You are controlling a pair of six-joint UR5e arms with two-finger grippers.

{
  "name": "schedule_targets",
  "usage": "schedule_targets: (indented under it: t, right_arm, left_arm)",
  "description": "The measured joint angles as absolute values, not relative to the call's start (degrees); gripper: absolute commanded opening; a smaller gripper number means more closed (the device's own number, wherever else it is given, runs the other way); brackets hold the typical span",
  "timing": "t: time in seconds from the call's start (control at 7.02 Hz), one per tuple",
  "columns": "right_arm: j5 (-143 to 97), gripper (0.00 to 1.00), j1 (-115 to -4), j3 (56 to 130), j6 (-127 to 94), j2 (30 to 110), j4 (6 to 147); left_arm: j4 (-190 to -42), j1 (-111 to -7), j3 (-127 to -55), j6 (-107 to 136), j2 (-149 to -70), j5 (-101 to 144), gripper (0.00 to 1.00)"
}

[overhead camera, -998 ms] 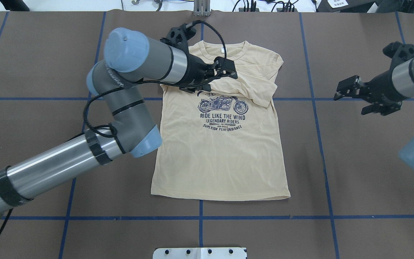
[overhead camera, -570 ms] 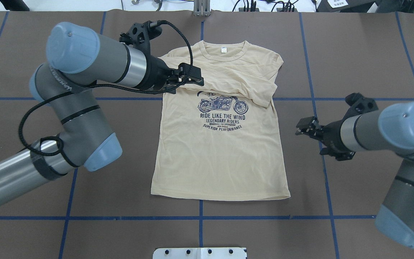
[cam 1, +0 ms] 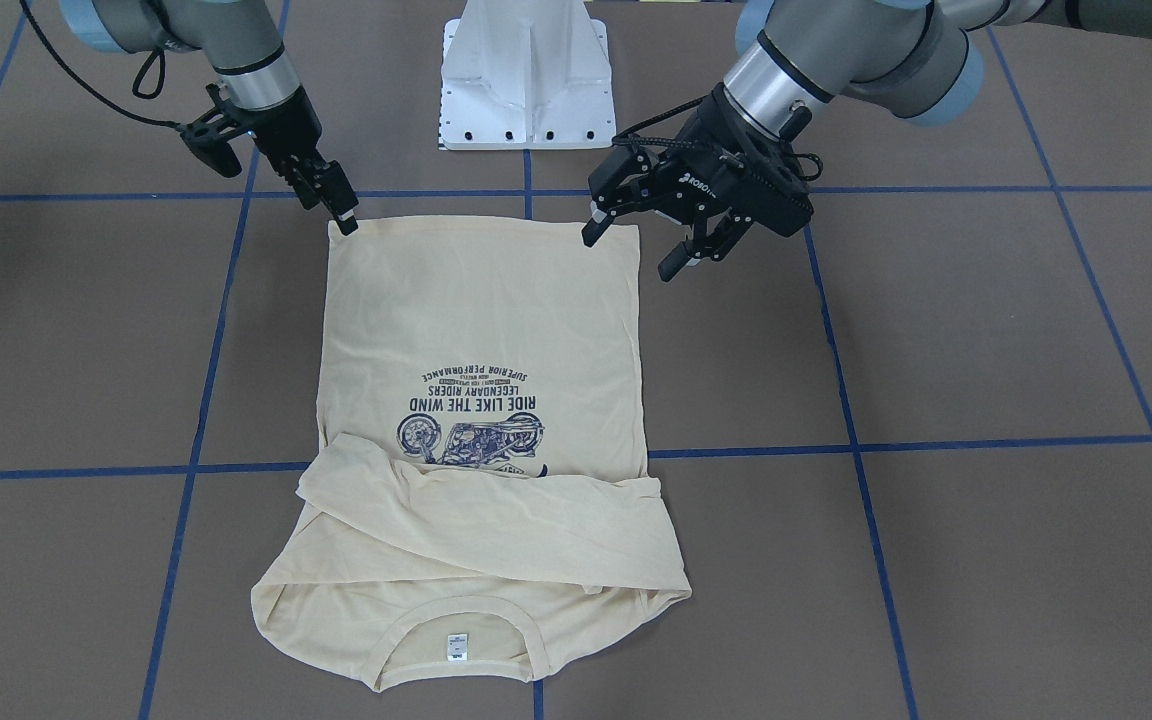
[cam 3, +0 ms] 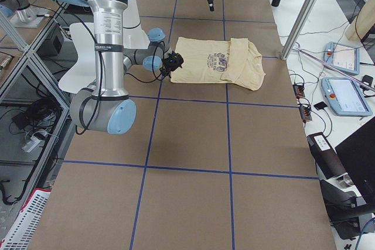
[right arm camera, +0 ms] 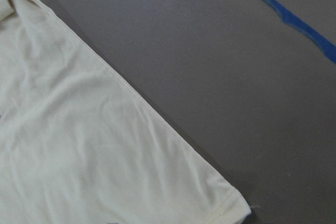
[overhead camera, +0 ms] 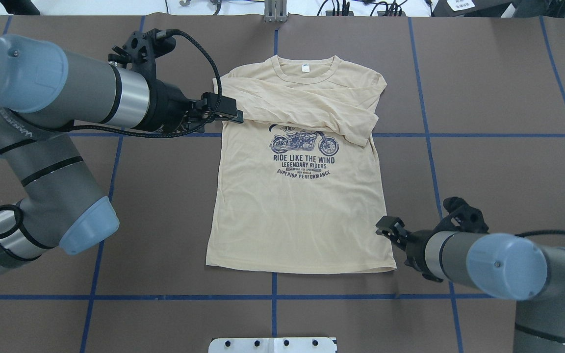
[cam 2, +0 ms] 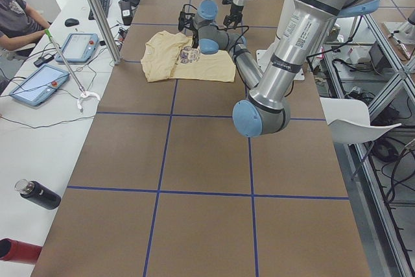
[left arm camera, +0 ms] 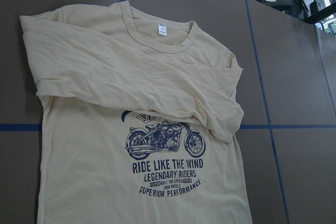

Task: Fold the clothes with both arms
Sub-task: 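Release the sleeve, draw back the left gripper while the right gripper moves to the hem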

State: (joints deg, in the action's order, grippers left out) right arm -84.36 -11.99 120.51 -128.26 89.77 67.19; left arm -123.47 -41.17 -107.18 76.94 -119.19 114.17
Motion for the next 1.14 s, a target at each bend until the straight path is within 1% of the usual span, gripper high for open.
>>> schedule_targets:
  t: [0.14, 0.57, 0.86, 1.14]
  right_arm:
    - [-81.5, 0.90, -9.4, 119.8, -130.3, 90.0, 67.2]
    - [-79.9, 0.88, -8.1, 118.6, -130.9, 90.7, 67.3]
    - [-79.8, 0.83, -8.0, 118.0, -130.7, 91.0, 67.3]
    - [-79.7, 0.53, -8.0, 117.8, -130.6, 91.1, 67.3]
  left_arm:
    - [-123.4, -41.2, -107.4, 77.0, -119.0, 114.1, 0.98]
    - [-123.5, -41.0, -107.5, 77.3, -118.4, 112.9, 0.98]
    - [-123.5, -40.9, -107.3, 77.1, -117.8, 112.8, 0.98]
    - [-123.7, -40.9, -107.1, 76.9, -117.5, 112.8, 0.98]
